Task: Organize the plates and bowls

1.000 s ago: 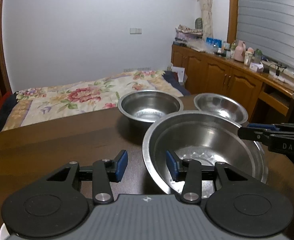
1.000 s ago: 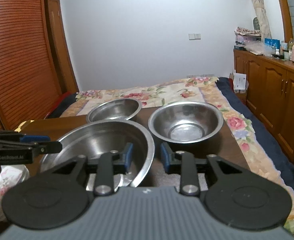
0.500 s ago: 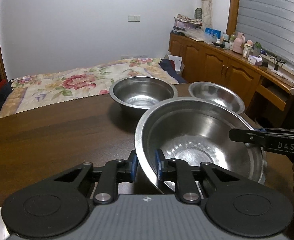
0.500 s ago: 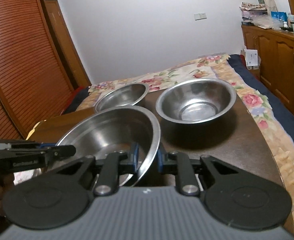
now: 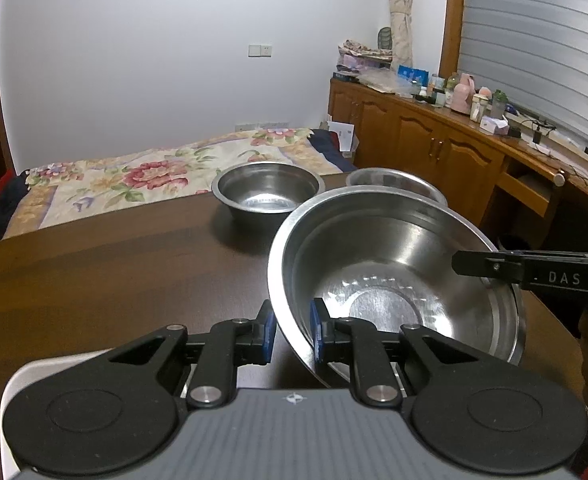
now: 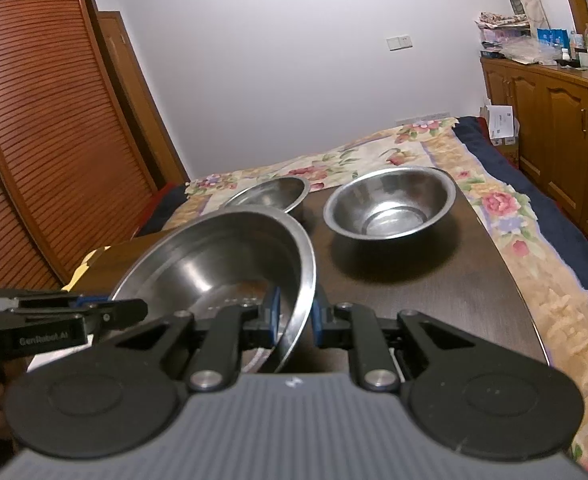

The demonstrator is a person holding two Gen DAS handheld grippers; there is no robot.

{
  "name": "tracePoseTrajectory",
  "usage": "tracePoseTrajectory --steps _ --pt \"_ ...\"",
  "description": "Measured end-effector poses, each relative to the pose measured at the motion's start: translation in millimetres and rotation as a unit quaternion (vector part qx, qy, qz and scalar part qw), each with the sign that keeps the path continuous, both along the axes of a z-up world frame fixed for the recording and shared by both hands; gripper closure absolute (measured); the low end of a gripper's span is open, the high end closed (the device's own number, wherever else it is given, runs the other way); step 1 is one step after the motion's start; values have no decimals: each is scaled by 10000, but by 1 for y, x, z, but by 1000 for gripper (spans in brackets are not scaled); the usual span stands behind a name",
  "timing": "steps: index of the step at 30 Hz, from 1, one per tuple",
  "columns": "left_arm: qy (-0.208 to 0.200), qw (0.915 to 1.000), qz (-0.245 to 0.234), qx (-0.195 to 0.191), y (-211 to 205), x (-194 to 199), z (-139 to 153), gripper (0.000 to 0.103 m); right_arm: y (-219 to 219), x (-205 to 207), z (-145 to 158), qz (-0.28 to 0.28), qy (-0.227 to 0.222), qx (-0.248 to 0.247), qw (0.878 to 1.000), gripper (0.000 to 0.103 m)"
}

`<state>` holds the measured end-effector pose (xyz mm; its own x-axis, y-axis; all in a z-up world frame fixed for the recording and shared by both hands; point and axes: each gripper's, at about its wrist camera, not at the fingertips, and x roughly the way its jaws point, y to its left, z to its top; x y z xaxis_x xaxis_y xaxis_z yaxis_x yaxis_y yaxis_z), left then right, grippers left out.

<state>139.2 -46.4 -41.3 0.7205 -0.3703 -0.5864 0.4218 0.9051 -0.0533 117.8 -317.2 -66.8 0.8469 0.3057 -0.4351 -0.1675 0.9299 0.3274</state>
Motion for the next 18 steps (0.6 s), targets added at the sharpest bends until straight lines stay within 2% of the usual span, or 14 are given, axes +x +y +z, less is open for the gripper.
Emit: tracePoseTrajectory --steps 18 --pt "177 9998 1 -134 14 -27 -16 84 10 -19 -17 107 244 -85 9996 85"
